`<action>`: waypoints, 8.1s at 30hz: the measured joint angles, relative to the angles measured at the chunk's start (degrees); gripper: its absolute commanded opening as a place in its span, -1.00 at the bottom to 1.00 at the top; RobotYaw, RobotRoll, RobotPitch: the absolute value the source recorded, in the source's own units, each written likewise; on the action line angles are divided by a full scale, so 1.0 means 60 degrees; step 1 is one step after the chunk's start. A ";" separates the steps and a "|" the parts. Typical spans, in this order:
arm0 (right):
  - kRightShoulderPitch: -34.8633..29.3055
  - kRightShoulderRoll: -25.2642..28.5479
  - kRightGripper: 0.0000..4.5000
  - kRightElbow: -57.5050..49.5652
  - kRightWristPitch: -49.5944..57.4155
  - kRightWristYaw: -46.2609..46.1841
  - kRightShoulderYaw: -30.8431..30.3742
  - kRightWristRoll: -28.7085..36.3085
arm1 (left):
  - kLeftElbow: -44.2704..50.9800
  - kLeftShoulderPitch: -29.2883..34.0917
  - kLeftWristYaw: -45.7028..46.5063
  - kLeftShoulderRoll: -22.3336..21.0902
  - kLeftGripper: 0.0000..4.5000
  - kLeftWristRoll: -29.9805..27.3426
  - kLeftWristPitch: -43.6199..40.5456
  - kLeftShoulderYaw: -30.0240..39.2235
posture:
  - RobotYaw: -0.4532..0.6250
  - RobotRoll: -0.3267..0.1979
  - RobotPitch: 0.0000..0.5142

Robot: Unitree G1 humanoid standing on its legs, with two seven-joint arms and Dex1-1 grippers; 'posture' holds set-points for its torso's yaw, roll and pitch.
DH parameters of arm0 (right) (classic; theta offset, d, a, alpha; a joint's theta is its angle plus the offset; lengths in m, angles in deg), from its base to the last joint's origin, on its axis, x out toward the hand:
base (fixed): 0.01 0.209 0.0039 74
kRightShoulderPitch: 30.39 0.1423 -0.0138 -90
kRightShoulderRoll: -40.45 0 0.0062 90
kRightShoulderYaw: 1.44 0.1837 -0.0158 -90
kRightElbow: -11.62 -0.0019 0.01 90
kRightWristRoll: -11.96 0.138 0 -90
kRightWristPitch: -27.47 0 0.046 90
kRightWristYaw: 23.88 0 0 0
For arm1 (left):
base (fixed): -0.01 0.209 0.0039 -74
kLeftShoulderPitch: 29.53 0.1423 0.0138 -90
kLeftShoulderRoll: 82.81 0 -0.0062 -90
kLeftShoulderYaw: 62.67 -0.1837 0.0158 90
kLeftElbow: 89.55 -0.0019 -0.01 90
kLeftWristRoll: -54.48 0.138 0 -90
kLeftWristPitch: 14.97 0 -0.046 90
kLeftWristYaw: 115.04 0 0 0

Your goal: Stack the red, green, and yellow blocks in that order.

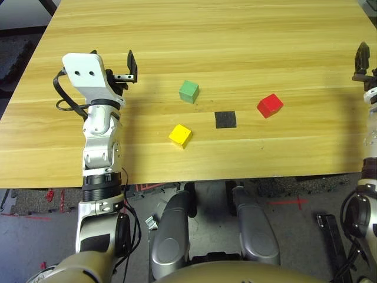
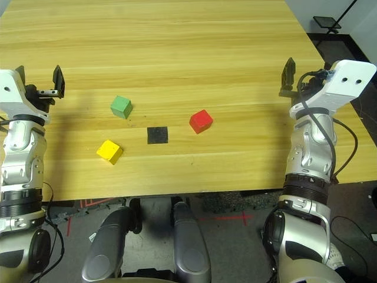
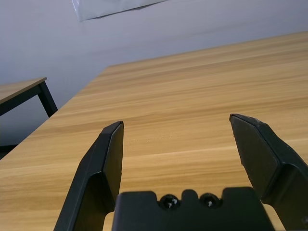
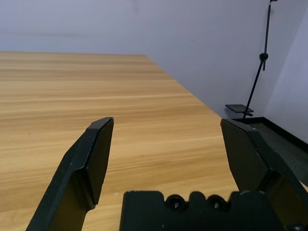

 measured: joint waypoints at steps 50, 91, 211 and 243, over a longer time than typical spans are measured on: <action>-0.2424 0.0856 1.00 -0.7317 0.8282 0.2738 -0.3489 0.1070 | -0.3263 -0.2413 -1.3288 -0.2316 0.99 -0.3050 0.0766 -0.2279 | 0.08 0.21 0.15; -0.1679 0.0537 -0.09 -0.6232 0.7435 0.3943 -0.4194 0.0314 | -0.2237 -0.1857 -1.2638 -0.2036 1.00 -0.3045 0.0153 -0.2280 | 0.16 0.28 0.09; 0.0068 0.2794 0.98 -0.3620 0.5331 0.9680 -0.3216 0.0391 | 0.2834 -0.1922 -0.3744 -0.0994 1.00 -0.1521 -0.7104 -0.1721 | 0.14 0.50 0.10; -0.0024 0.2530 0.98 -0.3635 0.5178 0.8919 -0.3458 0.0591 | 0.3326 -0.0194 -0.1328 0.0702 1.00 -0.0368 -0.8067 -0.3139 | 0.16 0.46 0.17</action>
